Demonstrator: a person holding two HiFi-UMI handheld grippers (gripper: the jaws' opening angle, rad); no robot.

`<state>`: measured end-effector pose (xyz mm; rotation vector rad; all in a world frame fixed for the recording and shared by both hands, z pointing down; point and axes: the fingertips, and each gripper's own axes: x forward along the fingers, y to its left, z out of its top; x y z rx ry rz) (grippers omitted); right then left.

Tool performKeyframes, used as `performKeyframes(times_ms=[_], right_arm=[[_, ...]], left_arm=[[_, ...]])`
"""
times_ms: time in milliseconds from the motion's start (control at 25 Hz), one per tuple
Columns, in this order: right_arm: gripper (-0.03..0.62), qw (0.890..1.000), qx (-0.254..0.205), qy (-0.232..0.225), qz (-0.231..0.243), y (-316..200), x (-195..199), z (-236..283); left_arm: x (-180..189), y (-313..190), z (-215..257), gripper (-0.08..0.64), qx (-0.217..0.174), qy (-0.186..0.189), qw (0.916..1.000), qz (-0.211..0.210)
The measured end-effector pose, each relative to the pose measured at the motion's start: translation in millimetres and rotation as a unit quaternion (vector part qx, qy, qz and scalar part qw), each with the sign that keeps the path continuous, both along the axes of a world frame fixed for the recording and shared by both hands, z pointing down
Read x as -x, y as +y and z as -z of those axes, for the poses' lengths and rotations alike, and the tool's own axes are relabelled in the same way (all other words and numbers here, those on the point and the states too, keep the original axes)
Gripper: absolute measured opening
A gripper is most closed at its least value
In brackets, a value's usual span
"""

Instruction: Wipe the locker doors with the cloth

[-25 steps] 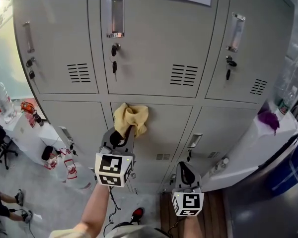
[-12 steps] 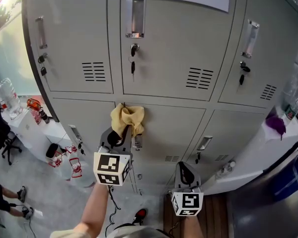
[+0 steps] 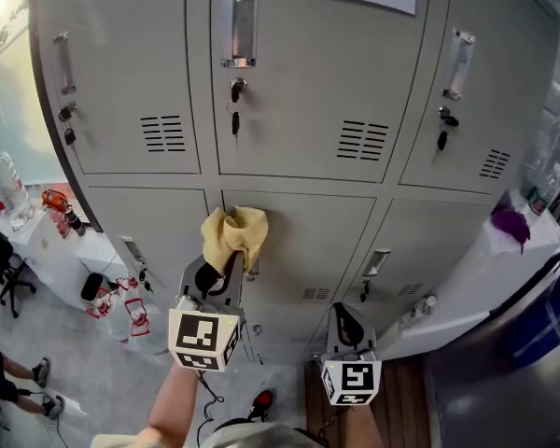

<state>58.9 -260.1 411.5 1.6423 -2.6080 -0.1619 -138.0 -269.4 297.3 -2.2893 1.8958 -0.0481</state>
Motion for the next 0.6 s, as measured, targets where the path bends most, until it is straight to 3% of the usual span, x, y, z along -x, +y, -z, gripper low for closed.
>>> performKeyframes(times_ms=[240,600], right_arm=[[0.025,1.0,0.006,-0.003,-0.012,0,-11,-5],[0.025,0.999,0.011,-0.004,-0.041,6,-36,-10]], left_arm=[[-25,11,-22,0.075,0.008,-0.009,0.9998,-0.015],[-79,15,-49,0.075,0.035,0.001,0.9967,-0.073]])
